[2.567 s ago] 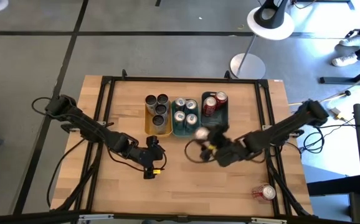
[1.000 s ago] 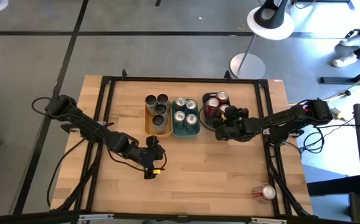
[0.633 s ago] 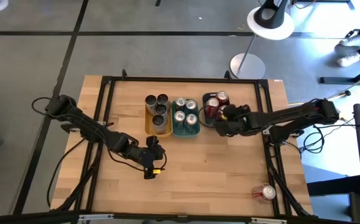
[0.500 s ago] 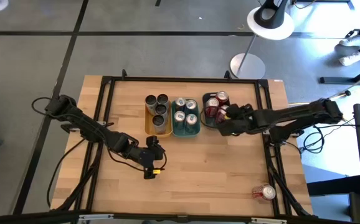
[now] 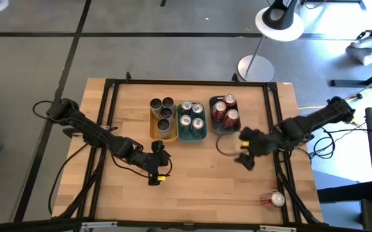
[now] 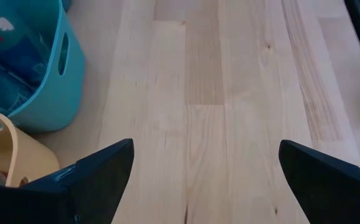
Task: Sort soda cans
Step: Put the red-white soda can into the blue bin
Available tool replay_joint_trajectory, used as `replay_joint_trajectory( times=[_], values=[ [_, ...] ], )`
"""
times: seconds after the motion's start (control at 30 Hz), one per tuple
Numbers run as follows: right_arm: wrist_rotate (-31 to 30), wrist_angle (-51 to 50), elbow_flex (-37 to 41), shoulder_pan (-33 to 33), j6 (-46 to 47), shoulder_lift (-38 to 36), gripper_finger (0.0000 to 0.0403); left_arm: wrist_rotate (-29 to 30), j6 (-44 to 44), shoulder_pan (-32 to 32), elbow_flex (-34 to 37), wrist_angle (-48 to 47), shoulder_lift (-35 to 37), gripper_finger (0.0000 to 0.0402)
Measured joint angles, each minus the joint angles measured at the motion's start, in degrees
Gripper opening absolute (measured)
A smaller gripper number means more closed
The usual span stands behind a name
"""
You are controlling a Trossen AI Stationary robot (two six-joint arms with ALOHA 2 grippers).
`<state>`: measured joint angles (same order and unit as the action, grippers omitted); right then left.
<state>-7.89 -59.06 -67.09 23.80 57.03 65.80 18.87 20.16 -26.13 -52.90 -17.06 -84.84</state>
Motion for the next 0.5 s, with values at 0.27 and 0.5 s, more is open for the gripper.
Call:
replay_joint_trajectory(
  times=[0.27,0.5],
  values=[
    [5.04,0.9,2.01,9.67,10.6,0.77,0.0362,0.03,-1.07,0.04,0.0,0.15,0.01,0.0388],
    [8.72,0.12,2.12,17.26,19.87,1.1,0.0387,0.85,-1.07,0.04,0.0,0.33,0.02,0.0388]
  ],
)
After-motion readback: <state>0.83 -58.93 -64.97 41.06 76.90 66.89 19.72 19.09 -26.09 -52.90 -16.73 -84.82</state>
